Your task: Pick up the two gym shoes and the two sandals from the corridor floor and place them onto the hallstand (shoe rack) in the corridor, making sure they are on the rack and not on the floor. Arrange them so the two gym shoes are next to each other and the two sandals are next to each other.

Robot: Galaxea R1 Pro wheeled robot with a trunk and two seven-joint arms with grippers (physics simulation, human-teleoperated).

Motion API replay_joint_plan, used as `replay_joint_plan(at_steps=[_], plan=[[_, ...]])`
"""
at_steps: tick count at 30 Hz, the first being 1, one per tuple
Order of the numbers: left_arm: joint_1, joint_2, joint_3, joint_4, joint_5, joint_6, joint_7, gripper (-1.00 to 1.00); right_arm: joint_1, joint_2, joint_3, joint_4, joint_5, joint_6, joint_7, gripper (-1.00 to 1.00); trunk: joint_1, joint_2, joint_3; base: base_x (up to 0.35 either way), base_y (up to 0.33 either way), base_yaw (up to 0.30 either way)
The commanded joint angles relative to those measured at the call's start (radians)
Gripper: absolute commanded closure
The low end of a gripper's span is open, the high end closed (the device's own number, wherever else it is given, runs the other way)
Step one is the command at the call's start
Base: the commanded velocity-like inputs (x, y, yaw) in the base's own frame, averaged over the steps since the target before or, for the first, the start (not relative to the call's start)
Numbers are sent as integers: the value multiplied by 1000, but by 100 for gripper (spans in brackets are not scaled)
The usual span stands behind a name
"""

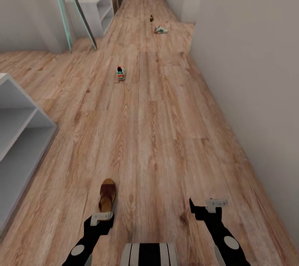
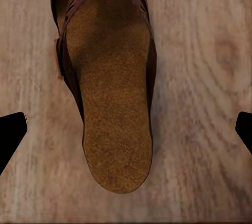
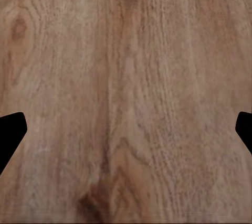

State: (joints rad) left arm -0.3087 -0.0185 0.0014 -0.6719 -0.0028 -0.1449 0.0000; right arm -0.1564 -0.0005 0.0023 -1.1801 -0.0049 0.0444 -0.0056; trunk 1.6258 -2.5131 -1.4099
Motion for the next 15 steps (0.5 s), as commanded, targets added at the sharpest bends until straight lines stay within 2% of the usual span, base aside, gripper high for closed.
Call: replay_joint_plan(at_steps=[1,6,15], plan=[[-1,0,0,0,0,-3,0,-100,0,0,0,-1,0,5,-1,-100,0,0,-2,0,0,77],[0,0,0,0,0,-4,0,-100,0,0,1,-1,0,5,-1,-100,0,0,-9,0,0,32],[0,0,0,1,0,-4,0,-100,0,0,1,-2,-3,5,-1,-100,4,-2,-55,0,0,3]])
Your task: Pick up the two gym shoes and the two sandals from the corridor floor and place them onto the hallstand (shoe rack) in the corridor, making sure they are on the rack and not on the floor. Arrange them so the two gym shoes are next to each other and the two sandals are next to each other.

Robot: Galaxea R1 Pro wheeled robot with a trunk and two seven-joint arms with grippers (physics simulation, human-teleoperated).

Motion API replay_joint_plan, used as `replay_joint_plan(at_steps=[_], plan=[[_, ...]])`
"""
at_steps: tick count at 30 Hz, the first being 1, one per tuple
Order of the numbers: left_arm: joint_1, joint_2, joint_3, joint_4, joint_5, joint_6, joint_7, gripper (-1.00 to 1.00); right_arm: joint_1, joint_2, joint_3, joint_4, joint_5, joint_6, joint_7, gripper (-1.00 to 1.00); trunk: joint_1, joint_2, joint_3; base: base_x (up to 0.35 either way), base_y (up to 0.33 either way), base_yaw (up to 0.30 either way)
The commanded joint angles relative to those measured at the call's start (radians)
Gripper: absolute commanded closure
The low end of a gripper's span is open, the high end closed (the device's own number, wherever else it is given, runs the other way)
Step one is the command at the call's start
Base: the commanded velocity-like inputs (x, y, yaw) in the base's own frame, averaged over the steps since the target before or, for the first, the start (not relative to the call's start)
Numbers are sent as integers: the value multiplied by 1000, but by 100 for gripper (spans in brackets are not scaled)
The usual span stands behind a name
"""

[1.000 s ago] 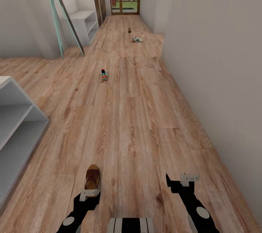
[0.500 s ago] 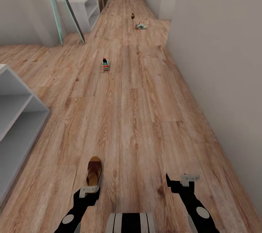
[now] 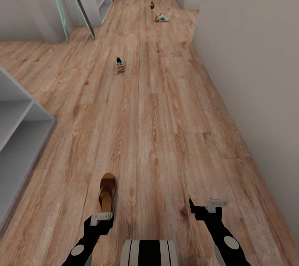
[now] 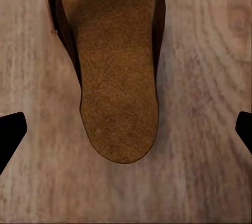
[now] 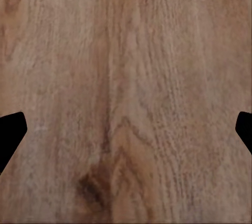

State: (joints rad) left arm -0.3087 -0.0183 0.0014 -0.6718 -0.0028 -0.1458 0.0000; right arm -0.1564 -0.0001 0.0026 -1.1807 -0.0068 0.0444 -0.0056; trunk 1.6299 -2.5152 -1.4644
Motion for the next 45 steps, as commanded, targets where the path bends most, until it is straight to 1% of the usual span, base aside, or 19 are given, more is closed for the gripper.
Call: replay_joint_plan(at_steps=[1,12,18,30,35,45], plan=[[0,0,0,1,0,-3,0,-100,0,0,0,-2,-1,5,-1,-100,0,0,-6,0,0,0],[-1,0,0,1,0,-3,0,-100,0,0,0,-2,-1,5,-1,-100,5,-3,-67,0,0,0],[0,0,0,0,0,-3,0,-100,0,0,0,-2,-1,5,-1,-100,5,-3,-72,0,0,0],[-1,-1,0,1,0,-3,0,-100,0,0,0,-2,-1,5,-1,-100,11,-6,-131,0,0,0],[-1,-2,0,0,0,-3,0,-100,0,0,-1,-2,-1,5,-1,-100,11,-6,-136,0,0,0],[-1,-2,0,0,0,-3,0,-100,0,0,-1,-2,-1,5,-1,-100,11,-6,-137,23,0,0]])
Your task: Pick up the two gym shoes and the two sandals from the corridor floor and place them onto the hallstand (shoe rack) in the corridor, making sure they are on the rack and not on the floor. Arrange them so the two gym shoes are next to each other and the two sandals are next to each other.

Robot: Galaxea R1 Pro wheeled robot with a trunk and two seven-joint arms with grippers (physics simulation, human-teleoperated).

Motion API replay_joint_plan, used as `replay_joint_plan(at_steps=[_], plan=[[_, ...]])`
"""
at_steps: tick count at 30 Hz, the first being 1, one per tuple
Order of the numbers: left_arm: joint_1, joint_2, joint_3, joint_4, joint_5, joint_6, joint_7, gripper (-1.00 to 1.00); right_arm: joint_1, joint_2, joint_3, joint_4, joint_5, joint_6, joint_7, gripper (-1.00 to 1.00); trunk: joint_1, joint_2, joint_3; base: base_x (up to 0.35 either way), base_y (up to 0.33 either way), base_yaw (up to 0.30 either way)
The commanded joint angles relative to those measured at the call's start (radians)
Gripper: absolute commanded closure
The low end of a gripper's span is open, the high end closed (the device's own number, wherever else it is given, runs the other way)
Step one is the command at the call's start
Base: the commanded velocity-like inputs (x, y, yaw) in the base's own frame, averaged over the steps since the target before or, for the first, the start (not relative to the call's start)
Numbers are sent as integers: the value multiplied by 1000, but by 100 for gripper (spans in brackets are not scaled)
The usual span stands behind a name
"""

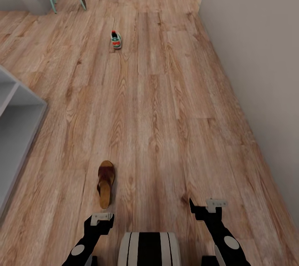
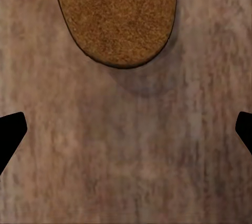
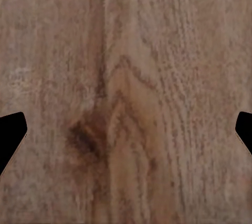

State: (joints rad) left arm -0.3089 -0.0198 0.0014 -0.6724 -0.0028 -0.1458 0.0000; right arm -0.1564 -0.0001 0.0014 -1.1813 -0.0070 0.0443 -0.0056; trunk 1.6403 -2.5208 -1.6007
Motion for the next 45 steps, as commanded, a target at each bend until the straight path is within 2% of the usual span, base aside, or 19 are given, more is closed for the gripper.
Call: replay_joint_plan(at_steps=[1,9,41,45], plan=[[0,0,0,0,0,-3,0,-100,0,0,0,-1,-1,5,-1,-100,0,0,-1,212,0,0],[0,0,0,1,0,-3,0,-100,0,0,0,-1,-1,5,-1,-100,0,0,-1,225,0,0],[0,0,0,1,0,-3,0,-100,0,-1,0,-1,-1,5,-1,-100,0,0,-1,29,0,0],[0,0,0,1,0,-3,0,-100,0,-1,0,-1,-1,5,-1,-100,2,-1,-20,0,0,0]])
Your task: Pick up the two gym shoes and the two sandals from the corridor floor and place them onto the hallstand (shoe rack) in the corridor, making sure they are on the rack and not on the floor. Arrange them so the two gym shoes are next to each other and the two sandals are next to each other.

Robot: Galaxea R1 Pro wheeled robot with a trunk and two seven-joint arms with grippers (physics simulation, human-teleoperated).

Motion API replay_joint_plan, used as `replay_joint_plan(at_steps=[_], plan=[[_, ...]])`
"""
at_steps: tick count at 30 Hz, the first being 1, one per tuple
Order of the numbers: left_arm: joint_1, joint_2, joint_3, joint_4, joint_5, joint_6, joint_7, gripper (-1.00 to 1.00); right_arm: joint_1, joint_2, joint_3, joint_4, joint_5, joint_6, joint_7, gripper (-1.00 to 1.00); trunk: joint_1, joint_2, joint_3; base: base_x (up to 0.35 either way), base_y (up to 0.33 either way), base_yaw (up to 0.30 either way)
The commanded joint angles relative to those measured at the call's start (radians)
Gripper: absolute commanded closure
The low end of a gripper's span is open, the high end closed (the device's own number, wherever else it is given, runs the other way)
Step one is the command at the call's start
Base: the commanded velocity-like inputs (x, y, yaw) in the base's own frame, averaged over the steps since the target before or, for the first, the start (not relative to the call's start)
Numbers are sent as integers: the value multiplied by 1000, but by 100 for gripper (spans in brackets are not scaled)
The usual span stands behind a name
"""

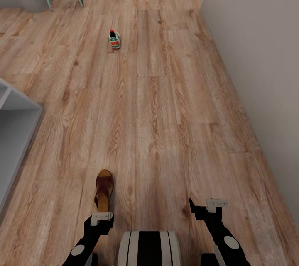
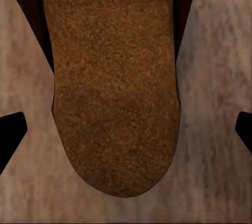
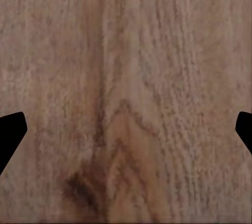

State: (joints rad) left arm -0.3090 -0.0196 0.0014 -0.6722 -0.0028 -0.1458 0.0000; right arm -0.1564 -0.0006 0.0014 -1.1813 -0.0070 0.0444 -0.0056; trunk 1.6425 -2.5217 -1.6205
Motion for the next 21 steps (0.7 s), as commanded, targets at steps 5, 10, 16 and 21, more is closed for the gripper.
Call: replay_joint_plan(at_steps=[5,10,16,21], plan=[[0,0,0,0,0,-3,0,-100,0,0,0,-1,-1,5,-1,-100,2,-1,-27,0,0,0],[0,0,0,0,0,-3,0,-100,0,0,0,-1,-1,5,-1,-100,3,-2,-46,0,0,0],[0,0,0,0,0,-3,0,-100,0,0,0,-1,-1,5,-1,-100,3,-2,-52,0,0,0],[0,0,0,1,0,-3,0,-100,0,0,0,-1,-1,5,-1,-100,5,-3,-66,0,0,0]])
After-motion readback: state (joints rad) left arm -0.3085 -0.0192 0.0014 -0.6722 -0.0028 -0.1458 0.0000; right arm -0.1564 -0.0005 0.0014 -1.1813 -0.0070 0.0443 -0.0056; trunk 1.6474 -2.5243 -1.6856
